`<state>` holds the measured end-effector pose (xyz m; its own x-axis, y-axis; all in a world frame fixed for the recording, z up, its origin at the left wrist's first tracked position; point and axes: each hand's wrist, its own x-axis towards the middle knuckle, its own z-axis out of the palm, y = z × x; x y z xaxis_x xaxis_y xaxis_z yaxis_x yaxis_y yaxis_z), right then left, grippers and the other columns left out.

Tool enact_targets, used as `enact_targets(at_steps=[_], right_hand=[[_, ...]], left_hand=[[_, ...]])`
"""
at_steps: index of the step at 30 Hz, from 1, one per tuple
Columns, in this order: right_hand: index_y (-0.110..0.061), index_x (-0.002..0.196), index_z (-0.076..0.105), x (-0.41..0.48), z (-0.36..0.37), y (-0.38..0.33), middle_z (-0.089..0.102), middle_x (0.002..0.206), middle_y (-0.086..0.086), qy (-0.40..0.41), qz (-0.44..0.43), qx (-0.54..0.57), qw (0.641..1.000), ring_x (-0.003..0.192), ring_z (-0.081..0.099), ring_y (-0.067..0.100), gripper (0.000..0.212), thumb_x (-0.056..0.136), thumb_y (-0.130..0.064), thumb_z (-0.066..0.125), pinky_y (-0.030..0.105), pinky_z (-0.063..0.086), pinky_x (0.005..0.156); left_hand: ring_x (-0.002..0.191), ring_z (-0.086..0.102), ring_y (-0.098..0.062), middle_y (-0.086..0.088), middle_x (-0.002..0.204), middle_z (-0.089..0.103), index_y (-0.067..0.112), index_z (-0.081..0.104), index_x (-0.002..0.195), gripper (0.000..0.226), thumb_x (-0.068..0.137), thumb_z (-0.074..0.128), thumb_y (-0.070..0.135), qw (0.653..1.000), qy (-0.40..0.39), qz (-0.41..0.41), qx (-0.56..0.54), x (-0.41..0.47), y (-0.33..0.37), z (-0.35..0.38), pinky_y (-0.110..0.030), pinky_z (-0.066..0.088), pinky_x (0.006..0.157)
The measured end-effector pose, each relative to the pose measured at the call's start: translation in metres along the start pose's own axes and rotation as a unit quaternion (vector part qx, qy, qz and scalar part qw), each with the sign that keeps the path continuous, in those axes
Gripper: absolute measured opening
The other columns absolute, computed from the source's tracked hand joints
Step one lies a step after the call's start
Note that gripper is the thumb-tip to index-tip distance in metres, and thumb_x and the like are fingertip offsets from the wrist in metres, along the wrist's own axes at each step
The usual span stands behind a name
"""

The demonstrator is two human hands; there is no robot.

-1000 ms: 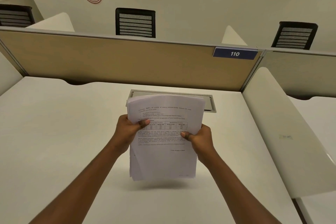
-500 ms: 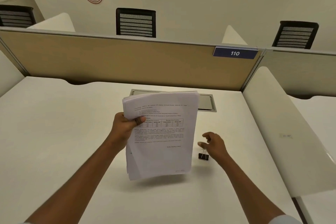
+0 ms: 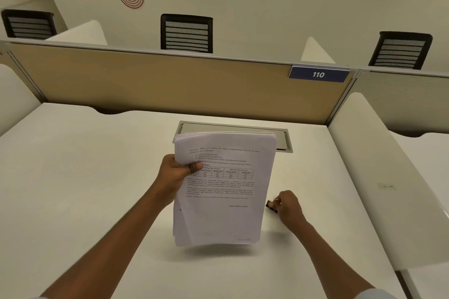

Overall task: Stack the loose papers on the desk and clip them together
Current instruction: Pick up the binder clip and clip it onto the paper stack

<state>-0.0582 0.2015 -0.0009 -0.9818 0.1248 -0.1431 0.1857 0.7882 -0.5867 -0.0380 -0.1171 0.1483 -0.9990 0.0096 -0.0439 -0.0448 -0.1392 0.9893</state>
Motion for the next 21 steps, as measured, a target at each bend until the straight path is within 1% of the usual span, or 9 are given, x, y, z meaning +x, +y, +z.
enact_targets(at_steps=[2, 4, 6, 8, 10, 11, 14, 18, 21], right_hand=[[-0.012, 0.061, 0.045, 0.002, -0.012, -0.008, 0.056, 0.067, 0.014, 0.04, 0.003, 0.037, 0.999, 0.067, 0.049, 0.03, 0.03, 0.076, 0.005, 0.064, 0.031, 0.031, 0.059], [-0.013, 0.068, 0.053, 0.0, -0.035, -0.027, 0.063, 0.078, 0.01, 0.087, -0.002, 0.095, 0.992, 0.072, 0.057, 0.029, 0.023, 0.077, -0.002, 0.072, 0.032, 0.041, 0.062], [-0.012, 0.074, 0.059, -0.004, -0.069, -0.056, 0.065, 0.088, 0.011, 0.13, 0.005, 0.19, 0.973, 0.066, 0.061, 0.027, 0.018, 0.077, -0.003, 0.075, 0.03, 0.052, 0.055], [-0.01, 0.077, 0.062, -0.011, -0.106, -0.09, 0.066, 0.093, 0.011, 0.169, -0.009, 0.264, 0.95, 0.058, 0.061, 0.019, 0.017, 0.075, 0.0, 0.075, 0.021, 0.054, 0.051], [-0.009, 0.08, 0.065, -0.024, -0.139, -0.125, 0.066, 0.094, 0.008, 0.204, -0.05, 0.285, 0.935, 0.059, 0.063, 0.007, 0.015, 0.074, -0.001, 0.076, 0.028, 0.057, 0.059], [-0.011, 0.08, 0.066, -0.032, -0.152, -0.143, 0.066, 0.094, 0.005, 0.212, -0.076, 0.284, 0.932, 0.065, 0.065, 0.005, 0.014, 0.075, -0.002, 0.076, 0.033, 0.058, 0.066], [-0.019, 0.088, 0.065, -0.06, -0.174, -0.189, 0.066, 0.099, 0.006, 0.168, -0.171, 0.293, 0.926, 0.084, 0.07, 0.022, 0.022, 0.077, -0.003, 0.075, 0.035, 0.057, 0.075], [-0.02, 0.113, 0.055, -0.077, -0.165, -0.231, 0.063, 0.104, 0.0, 0.029, -0.244, 0.279, 0.928, 0.098, 0.066, 0.013, 0.048, 0.075, 0.002, 0.074, 0.032, 0.056, 0.086], [-0.012, 0.133, 0.049, -0.077, -0.146, -0.25, 0.057, 0.109, -0.001, -0.001, -0.304, 0.216, 0.928, 0.105, 0.062, 0.015, 0.063, 0.077, 0.003, 0.073, 0.033, 0.055, 0.091]], left_hand=[[0.084, 0.074, -0.029, -0.005, 0.091, 0.077, 0.023, 0.076, 0.088, 0.024, 0.073, 0.076, 0.004, 1.0, -0.003, -0.002, -0.003, -0.001, 0.0, -0.001, -0.041, 0.062, 0.068], [0.086, 0.074, -0.031, -0.008, 0.094, 0.077, 0.022, 0.077, 0.089, 0.022, 0.07, 0.074, 0.011, 1.0, -0.002, -0.004, -0.004, -0.002, 0.0, -0.002, -0.045, 0.061, 0.071], [0.086, 0.073, -0.032, -0.009, 0.094, 0.077, 0.021, 0.077, 0.089, 0.022, 0.069, 0.074, 0.012, 1.0, -0.002, -0.008, -0.008, -0.003, -0.001, -0.002, -0.046, 0.061, 0.072], [0.086, 0.073, -0.033, -0.009, 0.093, 0.077, 0.021, 0.077, 0.089, 0.023, 0.07, 0.076, 0.009, 1.0, -0.007, -0.009, -0.007, -0.004, -0.001, -0.002, -0.046, 0.061, 0.072], [0.087, 0.073, -0.035, -0.01, 0.094, 0.076, 0.021, 0.076, 0.091, 0.024, 0.073, 0.077, 0.005, 1.0, -0.01, -0.009, -0.006, -0.005, -0.002, -0.001, -0.047, 0.061, 0.073], [0.088, 0.073, -0.036, -0.011, 0.095, 0.076, 0.02, 0.076, 0.092, 0.024, 0.073, 0.077, 0.005, 1.0, -0.012, -0.009, -0.006, -0.006, -0.002, -0.001, -0.048, 0.061, 0.073], [0.088, 0.073, -0.034, -0.01, 0.095, 0.076, 0.023, 0.077, 0.091, 0.023, 0.071, 0.074, 0.012, 1.0, -0.017, -0.012, -0.006, -0.007, -0.002, 0.002, -0.046, 0.061, 0.073], [0.091, 0.072, -0.036, -0.011, 0.099, 0.075, 0.021, 0.073, 0.097, 0.027, 0.071, 0.074, 0.015, 1.0, -0.026, -0.008, -0.002, -0.007, -0.002, 0.001, -0.049, 0.06, 0.075], [0.09, 0.072, -0.035, -0.007, 0.097, 0.076, 0.019, 0.071, 0.101, 0.031, 0.071, 0.073, 0.016, 1.0, -0.029, -0.002, 0.004, -0.007, 0.0, 0.001, -0.046, 0.061, 0.075]])
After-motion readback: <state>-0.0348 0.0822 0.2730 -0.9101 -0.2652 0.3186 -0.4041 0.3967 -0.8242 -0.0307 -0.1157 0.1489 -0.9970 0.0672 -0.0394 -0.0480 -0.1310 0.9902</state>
